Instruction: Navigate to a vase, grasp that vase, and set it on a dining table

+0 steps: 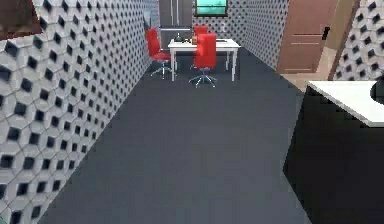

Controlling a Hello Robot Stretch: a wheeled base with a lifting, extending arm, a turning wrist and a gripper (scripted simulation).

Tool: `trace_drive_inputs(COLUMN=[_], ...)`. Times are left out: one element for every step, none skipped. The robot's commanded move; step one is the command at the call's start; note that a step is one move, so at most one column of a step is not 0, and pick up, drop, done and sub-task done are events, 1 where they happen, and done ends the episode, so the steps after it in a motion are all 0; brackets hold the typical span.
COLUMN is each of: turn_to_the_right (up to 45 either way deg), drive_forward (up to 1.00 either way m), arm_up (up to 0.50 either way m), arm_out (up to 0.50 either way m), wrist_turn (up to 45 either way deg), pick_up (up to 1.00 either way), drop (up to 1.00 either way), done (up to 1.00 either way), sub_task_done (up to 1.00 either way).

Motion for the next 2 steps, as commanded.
trace_drive_inputs(turn_to_the_right=[0.0,-3.0], drive_forward=[0.60,0.00], arm_up=[0.00,0.00], arm_out=[0.00,0.00], wrist_turn=[0.0,0.0], pick_up=[0.00,0.00], drop=[0.00,0.00], done=[0.00,0.00], sub_task_done=[0.00,0.00])
